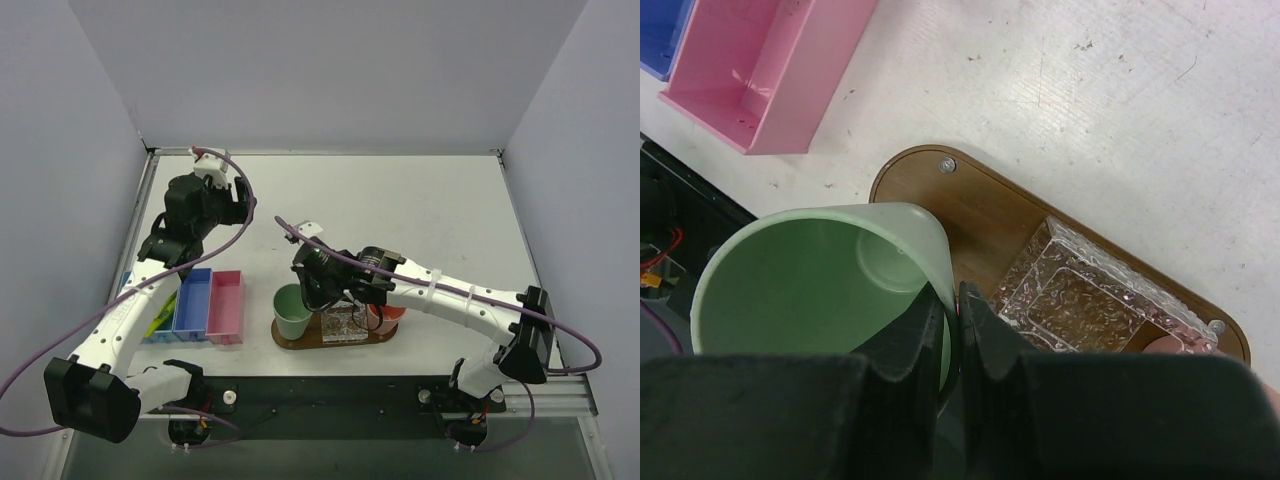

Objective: Prepare toiletry sets of a toothbrush and toothpaste on the tray

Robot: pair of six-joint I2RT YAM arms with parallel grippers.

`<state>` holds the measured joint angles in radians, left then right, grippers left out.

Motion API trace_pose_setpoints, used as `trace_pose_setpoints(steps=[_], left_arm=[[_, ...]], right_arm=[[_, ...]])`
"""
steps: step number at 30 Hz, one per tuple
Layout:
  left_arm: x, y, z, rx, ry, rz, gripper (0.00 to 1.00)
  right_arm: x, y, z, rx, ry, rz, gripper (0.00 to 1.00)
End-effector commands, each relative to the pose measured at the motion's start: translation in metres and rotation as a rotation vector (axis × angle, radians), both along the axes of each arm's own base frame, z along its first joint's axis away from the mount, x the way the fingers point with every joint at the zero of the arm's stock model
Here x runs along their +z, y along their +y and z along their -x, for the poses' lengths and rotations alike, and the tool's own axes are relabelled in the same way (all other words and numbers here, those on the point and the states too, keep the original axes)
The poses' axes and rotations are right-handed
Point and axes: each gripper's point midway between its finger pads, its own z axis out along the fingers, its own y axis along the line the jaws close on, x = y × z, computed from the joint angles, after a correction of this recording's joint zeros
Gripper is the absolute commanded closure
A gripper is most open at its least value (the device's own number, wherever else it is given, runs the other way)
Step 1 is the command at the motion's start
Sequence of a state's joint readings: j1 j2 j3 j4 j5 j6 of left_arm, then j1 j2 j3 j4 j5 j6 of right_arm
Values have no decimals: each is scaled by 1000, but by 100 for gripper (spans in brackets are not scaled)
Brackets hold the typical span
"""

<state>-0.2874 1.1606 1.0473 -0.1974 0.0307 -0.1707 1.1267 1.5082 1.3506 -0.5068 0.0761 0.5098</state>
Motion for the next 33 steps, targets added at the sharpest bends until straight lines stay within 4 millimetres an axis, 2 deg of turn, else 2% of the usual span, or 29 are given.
trace_pose_setpoints(steps=[1, 19, 33], left_arm=[[24, -3, -2, -17, -92, 9, 22], [24, -11, 1, -48, -95, -3, 22], [24, -11, 1, -49, -95, -8, 22]], right_arm=[[4, -1, -6, -42, -39, 20, 100], [-32, -6, -11, -75, -53, 134, 100], [-42, -8, -10, -82, -46, 156, 100]])
